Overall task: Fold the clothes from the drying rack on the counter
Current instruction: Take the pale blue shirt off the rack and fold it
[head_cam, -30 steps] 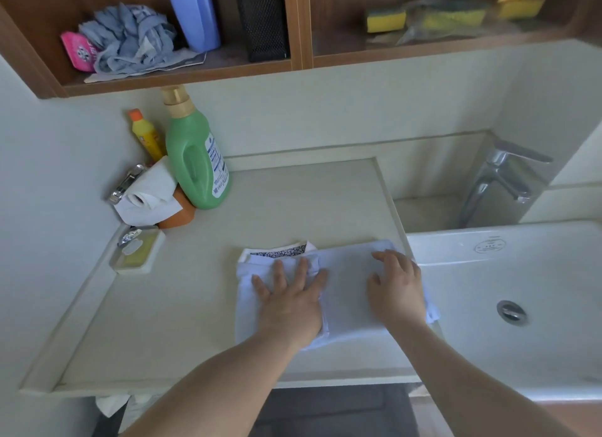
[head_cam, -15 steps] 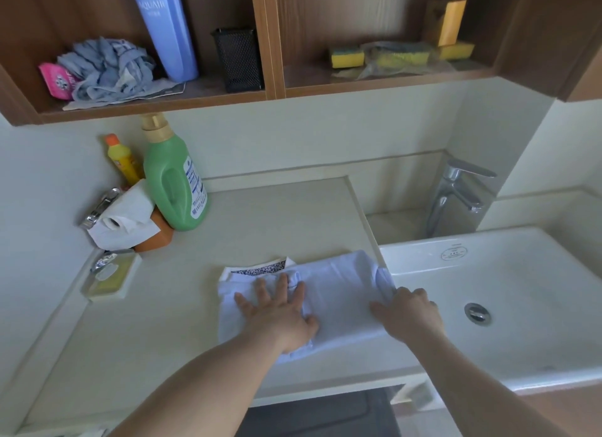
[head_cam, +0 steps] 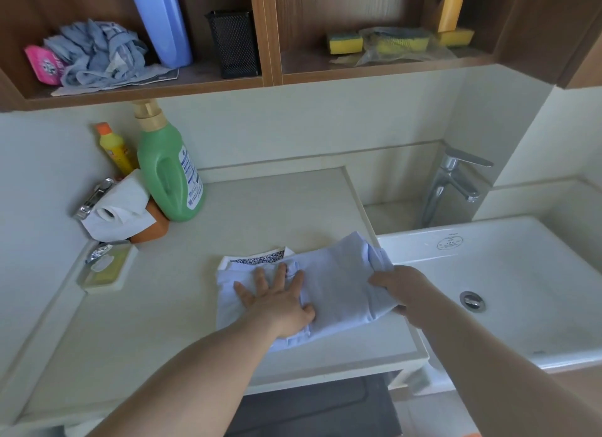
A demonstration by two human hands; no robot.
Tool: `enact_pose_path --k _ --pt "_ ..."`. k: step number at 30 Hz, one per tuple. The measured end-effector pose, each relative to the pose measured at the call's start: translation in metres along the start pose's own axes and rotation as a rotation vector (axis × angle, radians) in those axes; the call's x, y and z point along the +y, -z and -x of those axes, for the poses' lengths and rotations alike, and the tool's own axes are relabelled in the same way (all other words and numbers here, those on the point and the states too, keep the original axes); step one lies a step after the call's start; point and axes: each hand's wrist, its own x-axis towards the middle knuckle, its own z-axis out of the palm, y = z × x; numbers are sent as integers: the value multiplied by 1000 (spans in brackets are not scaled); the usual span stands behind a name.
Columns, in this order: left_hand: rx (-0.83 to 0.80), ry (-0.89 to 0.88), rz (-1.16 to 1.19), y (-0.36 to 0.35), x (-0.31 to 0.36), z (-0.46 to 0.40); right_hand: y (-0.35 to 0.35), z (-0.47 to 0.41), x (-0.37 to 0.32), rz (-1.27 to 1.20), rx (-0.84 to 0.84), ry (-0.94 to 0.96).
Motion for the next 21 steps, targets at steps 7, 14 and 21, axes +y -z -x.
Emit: enact_pose_path --k 7,14,21 --pt "30 -19 15 -5 0 -1 -54 57 -51 169 -126 356" --pt "36 42 164 -6 -18 0 -137 83 -50 542 -190 537" --pt "643 -107 355 -5 -80 47 -148 76 -55 382 -126 523"
